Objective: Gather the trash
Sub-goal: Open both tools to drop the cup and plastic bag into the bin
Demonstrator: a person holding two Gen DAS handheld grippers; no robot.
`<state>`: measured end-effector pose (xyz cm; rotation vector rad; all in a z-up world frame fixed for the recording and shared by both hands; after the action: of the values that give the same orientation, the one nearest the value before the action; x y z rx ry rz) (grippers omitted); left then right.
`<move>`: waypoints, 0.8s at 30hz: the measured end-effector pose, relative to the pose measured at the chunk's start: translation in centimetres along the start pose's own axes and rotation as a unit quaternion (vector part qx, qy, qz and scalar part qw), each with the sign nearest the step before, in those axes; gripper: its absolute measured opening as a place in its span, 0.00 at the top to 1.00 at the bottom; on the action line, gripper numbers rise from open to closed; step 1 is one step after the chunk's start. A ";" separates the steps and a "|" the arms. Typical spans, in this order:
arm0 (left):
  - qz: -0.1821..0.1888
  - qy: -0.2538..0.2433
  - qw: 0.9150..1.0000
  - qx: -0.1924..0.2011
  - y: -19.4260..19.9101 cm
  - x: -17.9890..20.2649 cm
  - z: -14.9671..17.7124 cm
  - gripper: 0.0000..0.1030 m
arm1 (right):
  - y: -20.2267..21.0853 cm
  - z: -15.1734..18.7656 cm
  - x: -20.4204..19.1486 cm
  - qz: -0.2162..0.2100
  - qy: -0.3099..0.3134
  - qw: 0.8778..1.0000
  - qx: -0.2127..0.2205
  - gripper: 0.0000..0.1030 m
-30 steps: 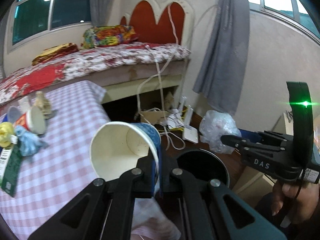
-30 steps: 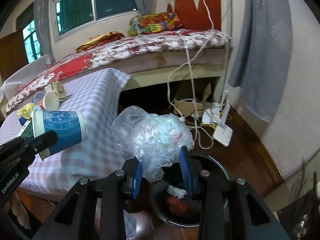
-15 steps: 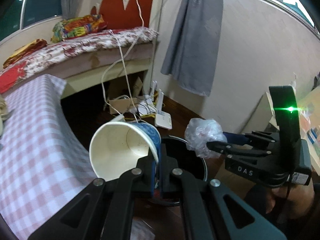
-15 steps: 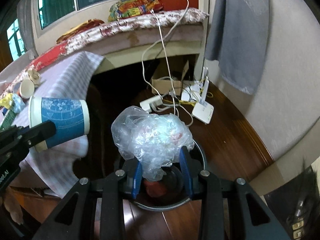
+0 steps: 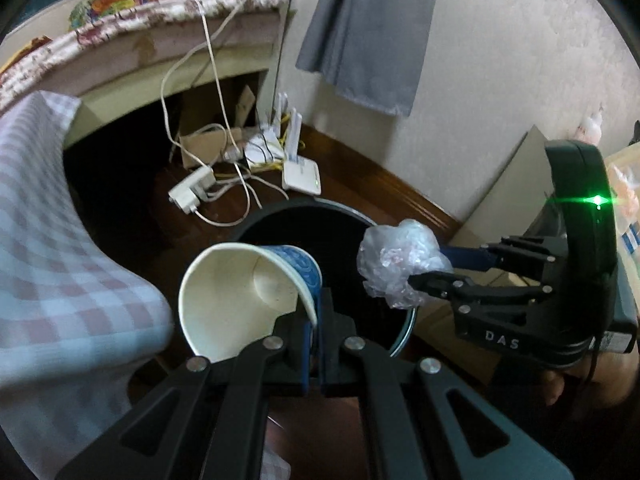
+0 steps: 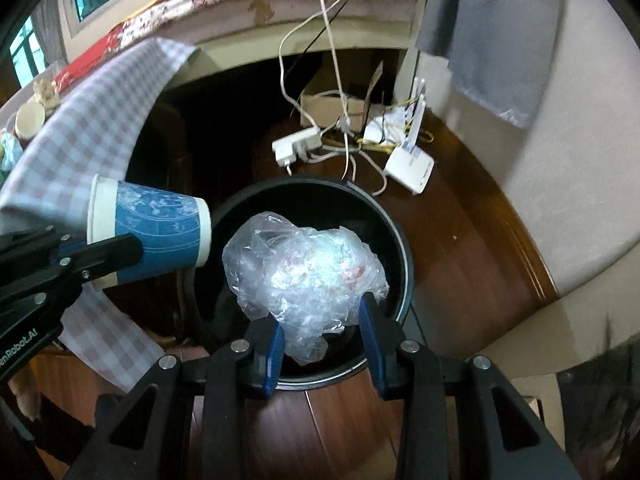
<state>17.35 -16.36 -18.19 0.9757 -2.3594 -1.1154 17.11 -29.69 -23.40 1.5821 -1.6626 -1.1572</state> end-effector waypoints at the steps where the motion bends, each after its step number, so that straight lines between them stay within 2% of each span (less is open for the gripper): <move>1: 0.004 -0.001 1.000 -0.008 -0.5 0.0 0.2 0.97 | -0.5 0.1 0.0 0.000 0.003 1.000 -0.004 0.64; 12: 0.038 0.025 0.998 -0.050 -4.4 -0.1 1.8 0.97 | -5.3 1.3 -0.6 -0.002 0.039 0.998 -0.057 0.64; 13: 0.043 0.028 0.997 -0.051 -4.6 0.0 1.9 0.97 | -5.6 1.4 -0.7 -0.003 0.045 0.997 -0.060 0.62; 14: 0.051 0.034 0.997 -0.052 -4.9 0.1 1.9 0.95 | -5.9 1.4 -0.6 0.004 0.051 0.997 -0.061 0.55; 15: 0.057 0.042 0.996 -0.054 -5.1 0.0 2.1 0.82 | -6.3 1.5 -0.2 0.023 0.058 0.996 -0.059 0.47; 16: 0.048 0.047 0.996 -0.057 -5.3 -0.1 2.3 0.71 | -6.4 1.5 0.1 0.033 0.060 0.996 -0.055 0.29; 17: 0.040 0.048 0.996 -0.058 -5.3 -0.3 2.4 0.47 | -6.5 1.4 0.5 0.041 0.058 0.996 -0.050 0.22; 18: 0.025 0.054 0.997 -0.057 -5.1 -0.8 2.6 0.33 | -6.5 1.3 1.2 0.053 0.053 0.996 -0.048 0.19; 19: 0.020 0.058 0.997 -0.057 -5.0 -0.9 2.7 0.32 | -6.5 1.1 1.7 0.056 0.048 0.996 -0.047 0.14; 21: 0.015 0.063 0.996 -0.059 -4.9 -1.2 3.0 0.31 | -6.3 1.0 2.9 0.064 0.031 0.997 -0.044 0.13; 24: -0.007 0.051 0.996 -0.070 -5.1 -1.5 3.4 0.26 | -6.1 0.9 4.1 0.066 0.006 0.997 -0.044 0.04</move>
<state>18.68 -15.80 -24.27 0.9761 -2.1654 -1.1888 18.77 -33.08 -29.78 1.4010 -1.6589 -1.1355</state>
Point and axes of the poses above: each gripper's, at about its wrist camera, not at the fingertips, and y roughly against the way its jaws point, x to its right, z to its underside, the point moved 9 cm from there along -y, roughly the way its jaws point, and after that the axes turned 15 degrees about -y, right-handed, at the moved point
